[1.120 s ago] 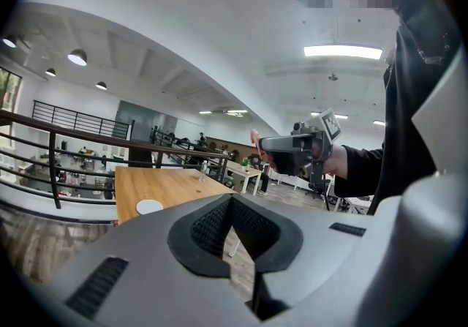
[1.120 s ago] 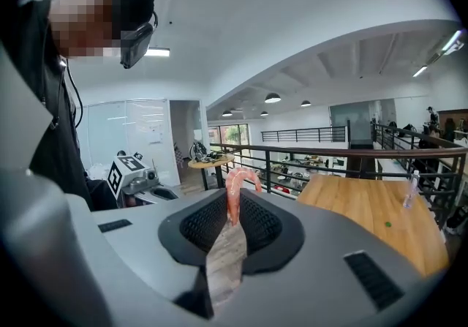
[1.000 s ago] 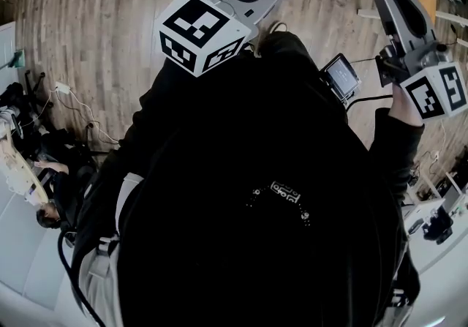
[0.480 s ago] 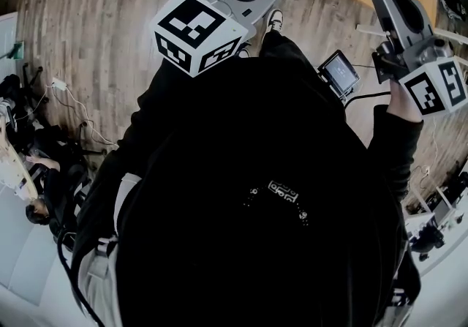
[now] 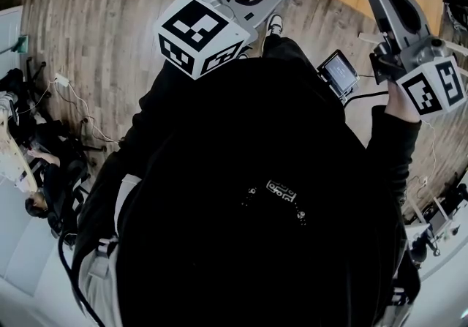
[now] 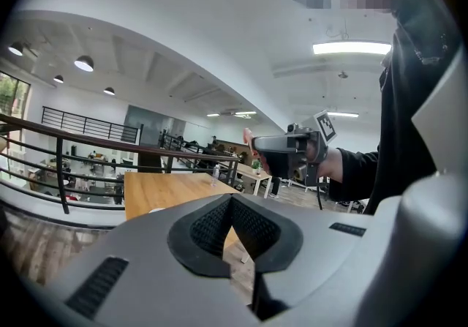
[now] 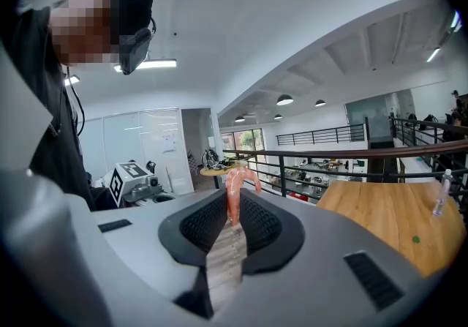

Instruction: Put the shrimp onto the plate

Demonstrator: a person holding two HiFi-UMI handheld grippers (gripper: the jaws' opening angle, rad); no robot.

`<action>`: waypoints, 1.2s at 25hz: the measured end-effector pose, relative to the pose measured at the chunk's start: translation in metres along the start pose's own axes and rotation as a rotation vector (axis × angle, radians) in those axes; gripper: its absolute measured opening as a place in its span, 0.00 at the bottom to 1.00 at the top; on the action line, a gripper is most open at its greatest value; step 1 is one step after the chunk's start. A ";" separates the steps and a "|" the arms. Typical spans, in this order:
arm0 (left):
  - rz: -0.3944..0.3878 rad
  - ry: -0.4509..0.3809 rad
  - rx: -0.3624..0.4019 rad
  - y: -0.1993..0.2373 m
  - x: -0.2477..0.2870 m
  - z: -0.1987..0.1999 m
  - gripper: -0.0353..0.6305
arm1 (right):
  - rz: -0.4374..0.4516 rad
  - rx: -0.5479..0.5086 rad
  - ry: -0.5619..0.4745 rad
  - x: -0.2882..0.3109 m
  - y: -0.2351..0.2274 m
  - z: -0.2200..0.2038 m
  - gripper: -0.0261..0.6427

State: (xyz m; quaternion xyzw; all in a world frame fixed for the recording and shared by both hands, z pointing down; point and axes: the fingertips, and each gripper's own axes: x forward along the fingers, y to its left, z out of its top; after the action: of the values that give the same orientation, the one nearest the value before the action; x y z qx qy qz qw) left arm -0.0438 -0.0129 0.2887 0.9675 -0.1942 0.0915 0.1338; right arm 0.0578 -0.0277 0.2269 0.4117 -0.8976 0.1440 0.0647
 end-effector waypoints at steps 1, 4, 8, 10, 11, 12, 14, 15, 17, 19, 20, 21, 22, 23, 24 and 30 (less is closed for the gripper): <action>0.002 0.003 -0.002 0.002 0.006 0.001 0.05 | 0.002 0.003 0.000 0.000 -0.006 0.000 0.14; 0.004 0.012 0.001 0.007 0.024 0.010 0.05 | 0.009 0.008 -0.006 -0.001 -0.026 0.007 0.14; 0.020 0.014 -0.004 0.019 0.053 0.027 0.05 | 0.026 0.000 -0.008 0.005 -0.052 0.015 0.14; 0.020 0.017 -0.008 0.035 0.073 0.038 0.05 | 0.020 -0.031 0.007 0.018 -0.074 0.019 0.14; 0.019 0.021 -0.009 0.042 0.082 0.044 0.05 | 0.012 -0.051 0.016 0.024 -0.085 0.021 0.14; 0.020 0.025 -0.008 0.048 0.090 0.048 0.05 | 0.006 -0.069 0.023 0.029 -0.094 0.021 0.14; 0.027 0.031 -0.001 0.053 0.098 0.054 0.05 | 0.006 -0.088 0.027 0.032 -0.100 0.020 0.14; 0.031 0.031 0.003 0.054 0.100 0.057 0.05 | 0.011 -0.091 0.025 0.033 -0.100 0.019 0.14; 0.038 0.025 0.012 0.056 0.103 0.068 0.05 | 0.022 -0.092 0.023 0.033 -0.097 0.018 0.14; 0.039 0.016 0.017 0.057 0.111 0.080 0.05 | 0.027 -0.087 0.022 0.031 -0.100 0.020 0.14; 0.036 0.015 0.019 0.056 0.119 0.085 0.05 | 0.026 -0.082 0.021 0.028 -0.106 0.020 0.14; 0.032 0.017 0.020 0.055 0.129 0.089 0.05 | 0.023 -0.078 0.020 0.024 -0.114 0.021 0.14; 0.028 0.022 0.023 0.054 0.141 0.092 0.05 | 0.018 -0.074 0.019 0.019 -0.125 0.021 0.14; 0.023 0.029 0.026 0.053 0.152 0.094 0.05 | 0.013 -0.069 0.016 0.013 -0.135 0.021 0.14; 0.020 0.037 0.029 0.052 0.162 0.095 0.05 | 0.009 -0.062 0.013 0.009 -0.145 0.021 0.14; 0.013 0.083 0.013 0.056 0.209 0.085 0.05 | -0.002 -0.003 0.010 -0.005 -0.195 0.005 0.14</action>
State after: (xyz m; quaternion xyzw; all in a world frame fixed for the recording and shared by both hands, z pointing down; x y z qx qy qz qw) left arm 0.1345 -0.1611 0.2689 0.9624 -0.1941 0.1339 0.1348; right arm 0.2089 -0.1468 0.2607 0.4116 -0.8971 0.1448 0.0698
